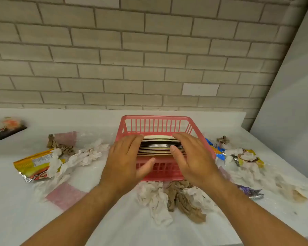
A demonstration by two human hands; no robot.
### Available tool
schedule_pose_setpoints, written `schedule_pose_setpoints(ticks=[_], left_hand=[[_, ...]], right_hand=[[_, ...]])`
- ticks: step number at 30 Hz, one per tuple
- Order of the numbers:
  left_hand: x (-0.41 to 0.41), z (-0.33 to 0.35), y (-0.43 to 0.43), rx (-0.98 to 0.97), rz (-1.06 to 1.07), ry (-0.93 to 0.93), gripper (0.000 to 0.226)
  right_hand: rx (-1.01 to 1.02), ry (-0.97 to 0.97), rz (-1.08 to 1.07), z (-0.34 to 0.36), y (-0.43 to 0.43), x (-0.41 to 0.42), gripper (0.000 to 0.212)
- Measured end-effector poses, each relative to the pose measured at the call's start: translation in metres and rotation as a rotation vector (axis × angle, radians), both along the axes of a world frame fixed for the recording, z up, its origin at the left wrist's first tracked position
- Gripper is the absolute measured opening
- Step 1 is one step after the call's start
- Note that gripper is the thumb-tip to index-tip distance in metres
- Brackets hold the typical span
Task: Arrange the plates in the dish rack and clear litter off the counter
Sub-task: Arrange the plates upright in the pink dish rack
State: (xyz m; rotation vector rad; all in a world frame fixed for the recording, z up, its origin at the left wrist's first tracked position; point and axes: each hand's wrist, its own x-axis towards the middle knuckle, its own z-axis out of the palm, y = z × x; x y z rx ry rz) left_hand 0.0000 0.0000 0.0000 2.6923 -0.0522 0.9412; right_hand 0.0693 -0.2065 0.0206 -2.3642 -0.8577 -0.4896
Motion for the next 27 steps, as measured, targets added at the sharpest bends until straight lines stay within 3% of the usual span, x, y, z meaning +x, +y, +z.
schedule_pose_setpoints(ticks=[9, 16, 27], left_hand=[[0.009, -0.006, 0.005, -0.028, -0.082, -0.102, 0.066], [0.03, 0.008, 0.011, -0.02, -0.139, -0.072, 0.071], [0.087, 0.058, 0.035, -0.091, -0.295, 0.199, 0.084]], right_hand=[[0.015, 0.008, -0.051, 0.001, 0.016, 0.01, 0.045], [0.116, 0.094, -0.056, 0.022, 0.025, 0.03, 0.036], [-0.002, 0.088, -0.25, 0.059, 0.045, 0.105, 0.03]])
